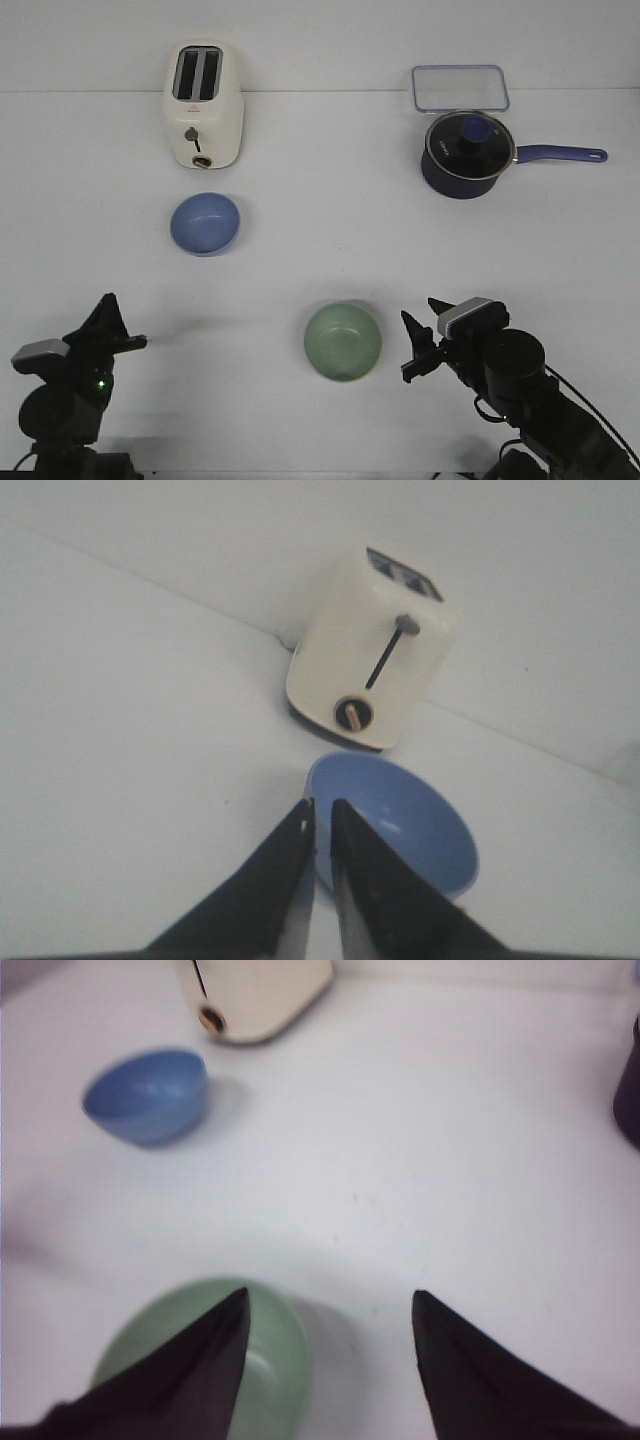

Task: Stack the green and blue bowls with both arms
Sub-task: 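Reach the left gripper to the light blue bowl rim and grasp it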

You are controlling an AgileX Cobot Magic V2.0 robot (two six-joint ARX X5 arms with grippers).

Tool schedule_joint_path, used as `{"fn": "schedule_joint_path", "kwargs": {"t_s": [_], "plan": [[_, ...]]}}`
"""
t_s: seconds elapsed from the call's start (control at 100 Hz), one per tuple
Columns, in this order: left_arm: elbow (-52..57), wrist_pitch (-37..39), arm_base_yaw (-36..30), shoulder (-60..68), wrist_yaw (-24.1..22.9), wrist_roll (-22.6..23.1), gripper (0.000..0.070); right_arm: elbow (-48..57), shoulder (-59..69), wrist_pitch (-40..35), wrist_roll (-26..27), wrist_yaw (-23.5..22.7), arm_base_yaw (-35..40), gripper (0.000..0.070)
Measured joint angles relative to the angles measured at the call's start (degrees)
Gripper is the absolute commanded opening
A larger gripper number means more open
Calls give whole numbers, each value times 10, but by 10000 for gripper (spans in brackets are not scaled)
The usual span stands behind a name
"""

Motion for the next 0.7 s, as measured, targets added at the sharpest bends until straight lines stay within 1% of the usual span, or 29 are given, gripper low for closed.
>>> {"fn": "schedule_joint_path", "kwargs": {"t_s": [0.04,0.07,0.1,0.17,0.19,0.21,0.26,0.33,0.45,0.59,0.7], "plan": [[43,-12,0,46,1,5,33,0,0,1,0,0,0,326],[76,-25,0,84,5,10,84,0,0,1,0,0,0,326],[109,-39,0,125,13,16,170,0,0,1,0,0,0,326],[184,-76,0,227,34,29,416,0,0,2,0,3,0,326],[205,-88,0,256,40,32,461,0,0,2,0,5,0,326],[225,-98,0,285,44,35,483,0,0,2,0,8,0,326],[275,-122,0,356,59,42,483,0,0,2,0,13,0,326],[335,-152,-2,454,78,46,462,0,0,2,-1,14,0,326],[415,-198,-8,590,93,56,461,0,0,3,-2,15,0,326],[490,-219,-15,721,98,62,461,0,0,3,-2,15,0,326],[519,-220,-14,798,99,63,460,0,0,3,-2,15,0,326]]}}
